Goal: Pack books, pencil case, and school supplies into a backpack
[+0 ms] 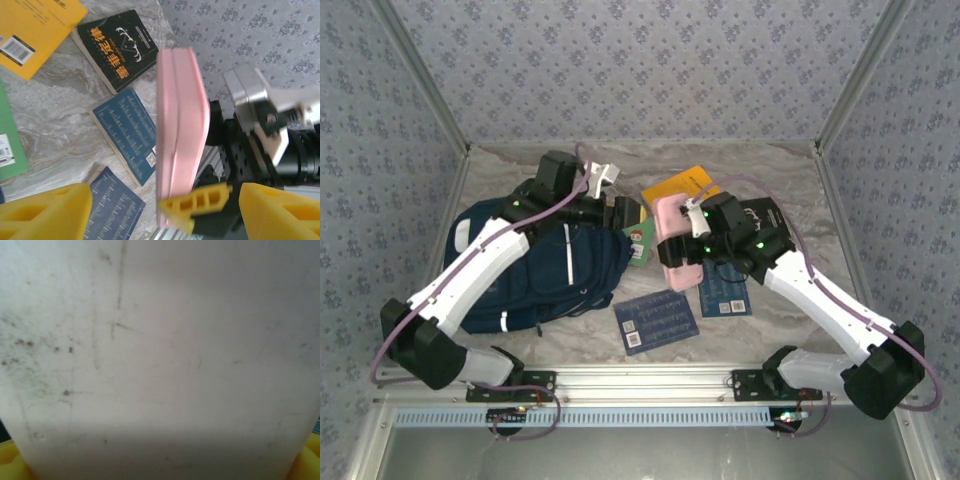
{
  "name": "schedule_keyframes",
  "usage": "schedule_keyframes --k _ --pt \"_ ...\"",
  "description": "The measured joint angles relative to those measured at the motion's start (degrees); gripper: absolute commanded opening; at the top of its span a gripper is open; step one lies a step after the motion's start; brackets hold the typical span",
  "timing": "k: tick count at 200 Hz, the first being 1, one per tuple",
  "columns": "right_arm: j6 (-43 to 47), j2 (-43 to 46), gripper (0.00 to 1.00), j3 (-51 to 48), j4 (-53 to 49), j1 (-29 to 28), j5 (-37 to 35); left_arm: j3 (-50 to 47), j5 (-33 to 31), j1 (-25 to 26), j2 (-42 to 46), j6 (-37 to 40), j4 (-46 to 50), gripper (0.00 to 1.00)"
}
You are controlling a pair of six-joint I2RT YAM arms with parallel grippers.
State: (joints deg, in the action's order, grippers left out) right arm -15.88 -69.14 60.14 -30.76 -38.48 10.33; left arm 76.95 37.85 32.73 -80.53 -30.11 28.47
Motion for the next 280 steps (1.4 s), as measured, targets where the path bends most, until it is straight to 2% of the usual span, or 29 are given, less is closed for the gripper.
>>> schedule_keyframes --k 30,66,102,140,150,165,203,236,256,280 --pt "0.50 -1.66 0.74 -0.02 1.09 -2.36 -0.48 0.33 0.50 1.46 -2.93 -0.02 -0.04 0.76" --pt "0.50 -1.79 0.73 -0.02 3.17 -3.65 -0.42 0.74 0.52 1.84 -5.95 -0.48 -0.35 0.68" --pt "0.09 -2.86 0.74 -0.02 4.76 -4.70 -0.57 1.29 1.53 2.40 -7.89 -2.10 -1.90 0.46" --pt "-0.85 -3.50 0.84 -0.26 5.81 -5.11 -2.47 1.29 0.79 2.54 -8.00 -2.67 -2.99 0.30" --pt "-1.27 -3.50 0.88 -0.28 6.01 -5.31 -3.21 1.27 0.33 2.54 -8.00 -2.54 -3.21 0.29" --pt "-1.97 -3.15 1.00 -0.68 6.86 -5.73 -5.01 1.20 0.07 2.51 -8.00 -2.58 -3.91 0.27" --pt "-4.98 1.18 1.00 -4.39 10.71 -6.10 -8.48 -0.81 1.09 1.25 -6.86 -6.38 -8.39 0.23" --pt "-9.03 6.47 1.00 -7.98 13.84 -6.12 -8.46 -6.12 1.27 -2.99 -2.40 -11.28 -14.16 0.22" --pt "-14.05 10.75 1.00 -11.47 16.26 -3.63 -8.00 -10.51 1.01 -6.75 1.25 -15.63 -18.45 0.22" --pt "-24.50 14.25 1.00 -17.20 23.45 0.09 -5.86 -15.52 -0.50 -9.55 4.46 -22.18 -25.31 0.21"
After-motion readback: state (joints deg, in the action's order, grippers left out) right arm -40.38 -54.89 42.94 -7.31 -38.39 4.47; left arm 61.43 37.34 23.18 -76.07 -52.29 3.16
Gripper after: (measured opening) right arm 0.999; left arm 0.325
